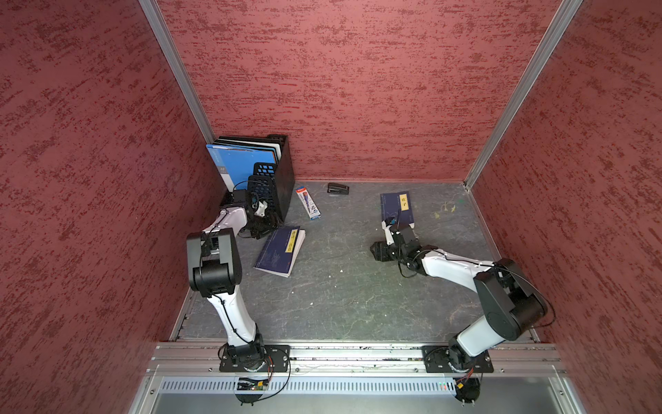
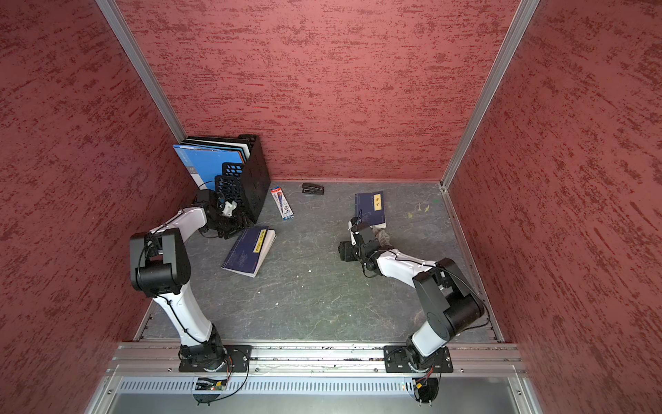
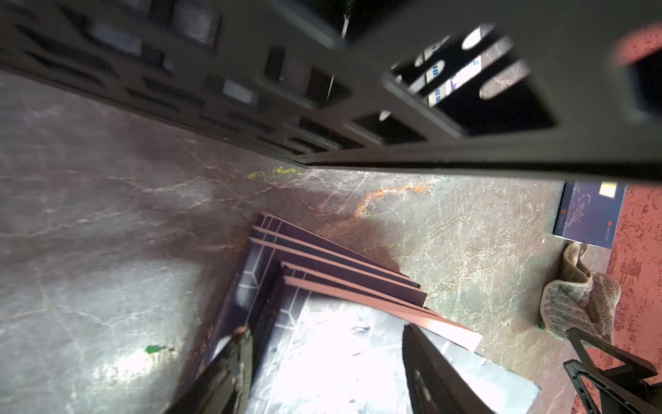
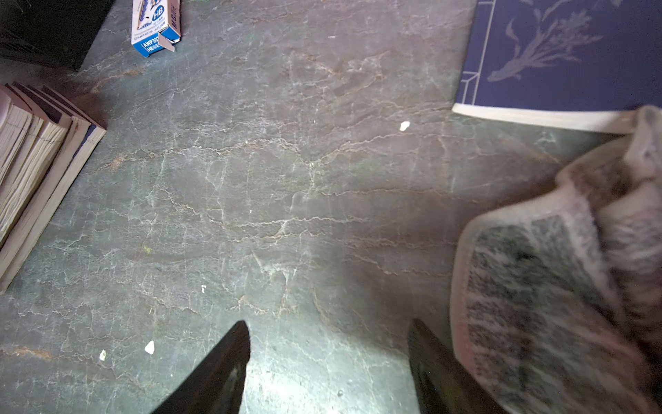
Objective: Wipe the cover of the book
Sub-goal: Place the book on the book, then move the book to the center of the board.
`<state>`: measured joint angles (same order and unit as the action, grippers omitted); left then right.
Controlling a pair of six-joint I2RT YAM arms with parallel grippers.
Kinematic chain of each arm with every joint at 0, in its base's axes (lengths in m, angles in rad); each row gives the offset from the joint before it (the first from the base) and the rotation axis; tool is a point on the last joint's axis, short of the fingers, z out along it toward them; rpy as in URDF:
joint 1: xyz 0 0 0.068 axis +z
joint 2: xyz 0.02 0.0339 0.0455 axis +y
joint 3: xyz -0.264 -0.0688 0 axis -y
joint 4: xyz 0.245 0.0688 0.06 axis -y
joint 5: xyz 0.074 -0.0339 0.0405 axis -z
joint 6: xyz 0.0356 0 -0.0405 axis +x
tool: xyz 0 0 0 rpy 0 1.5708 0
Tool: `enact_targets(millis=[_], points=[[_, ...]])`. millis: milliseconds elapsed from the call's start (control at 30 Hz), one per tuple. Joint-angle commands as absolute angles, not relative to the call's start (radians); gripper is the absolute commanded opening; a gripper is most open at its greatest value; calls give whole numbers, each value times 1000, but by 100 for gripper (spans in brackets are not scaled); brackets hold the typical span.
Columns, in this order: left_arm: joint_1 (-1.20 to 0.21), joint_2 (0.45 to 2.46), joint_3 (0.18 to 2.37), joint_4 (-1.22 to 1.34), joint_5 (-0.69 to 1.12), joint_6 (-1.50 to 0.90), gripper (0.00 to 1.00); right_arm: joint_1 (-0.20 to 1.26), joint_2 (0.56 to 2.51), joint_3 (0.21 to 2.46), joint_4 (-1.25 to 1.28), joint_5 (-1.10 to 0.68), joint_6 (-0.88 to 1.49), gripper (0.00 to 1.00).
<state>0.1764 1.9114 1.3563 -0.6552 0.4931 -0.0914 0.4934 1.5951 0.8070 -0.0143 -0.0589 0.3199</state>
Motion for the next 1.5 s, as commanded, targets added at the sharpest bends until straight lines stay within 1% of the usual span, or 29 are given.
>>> enact_targets(millis=[0,367,500,600,733,900,1133,1333,1467], points=[[167,1892,1368,-635,473,-71,68,488,1576,816,-24,-42,308,70],[167,1655,1207,-549,237,-116,73,476,1581,891,-93,49,268,71],[164,1548,1162,-519,198,-142,76,418,1597,979,-124,56,244,72],[147,1483,1122,-495,214,-150,81,364,1644,1078,-156,45,211,74],[51,1449,1085,-490,210,-149,83,284,1768,1256,-211,43,181,76],[-88,1451,1062,-504,166,-135,83,165,1928,1427,-255,-9,171,75],[-283,1439,1074,-539,99,-141,83,83,2126,1621,-354,-29,113,73],[-351,1470,1085,-495,161,-175,83,73,2238,1720,-416,-57,75,72],[-371,1501,1097,-492,167,-178,82,74,2276,1740,-447,-95,60,66]])
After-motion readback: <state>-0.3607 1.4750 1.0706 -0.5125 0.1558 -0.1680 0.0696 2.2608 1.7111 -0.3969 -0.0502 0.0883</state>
